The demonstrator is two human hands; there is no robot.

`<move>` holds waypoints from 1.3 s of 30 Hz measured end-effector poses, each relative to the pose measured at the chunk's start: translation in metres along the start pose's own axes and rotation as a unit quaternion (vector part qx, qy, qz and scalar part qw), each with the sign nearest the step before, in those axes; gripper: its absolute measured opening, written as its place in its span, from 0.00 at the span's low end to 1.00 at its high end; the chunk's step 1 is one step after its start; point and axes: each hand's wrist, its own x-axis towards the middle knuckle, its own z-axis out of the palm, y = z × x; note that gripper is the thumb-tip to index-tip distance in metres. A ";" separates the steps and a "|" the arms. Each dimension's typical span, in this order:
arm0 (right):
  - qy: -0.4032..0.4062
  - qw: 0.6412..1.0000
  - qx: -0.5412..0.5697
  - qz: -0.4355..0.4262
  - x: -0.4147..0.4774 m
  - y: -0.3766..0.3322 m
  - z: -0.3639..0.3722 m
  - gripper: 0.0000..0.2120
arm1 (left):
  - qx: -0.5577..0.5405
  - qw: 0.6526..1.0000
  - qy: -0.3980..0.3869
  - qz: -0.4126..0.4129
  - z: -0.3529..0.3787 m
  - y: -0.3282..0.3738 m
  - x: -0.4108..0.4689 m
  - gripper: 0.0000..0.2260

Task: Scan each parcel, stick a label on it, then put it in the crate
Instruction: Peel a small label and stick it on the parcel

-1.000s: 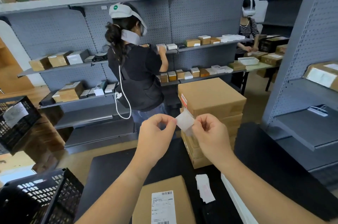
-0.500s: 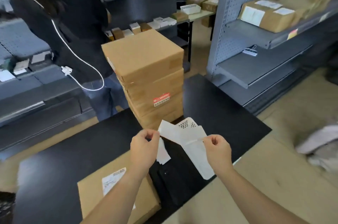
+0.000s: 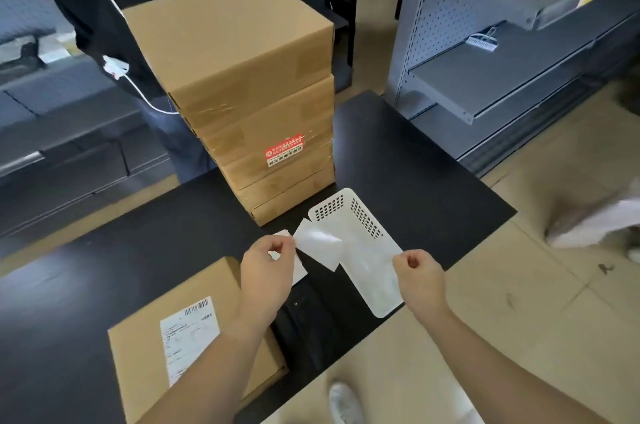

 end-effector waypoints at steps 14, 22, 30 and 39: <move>-0.027 0.991 -0.132 -0.017 0.009 0.008 0.012 0.15 | 0.016 1.000 -0.002 0.025 -0.007 -0.017 0.005 0.06; -0.126 0.985 -0.109 -0.035 -0.027 -0.040 0.035 0.12 | 0.022 0.998 0.020 0.052 -0.044 -0.016 -0.005 0.03; -0.361 0.924 0.040 0.120 -0.094 -0.131 0.085 0.25 | 0.091 0.962 0.033 0.254 -0.136 -0.023 -0.041 0.07; -0.409 0.912 -0.021 0.021 -0.147 -0.146 0.124 0.07 | 0.212 0.920 0.026 0.328 -0.204 -0.073 -0.062 0.07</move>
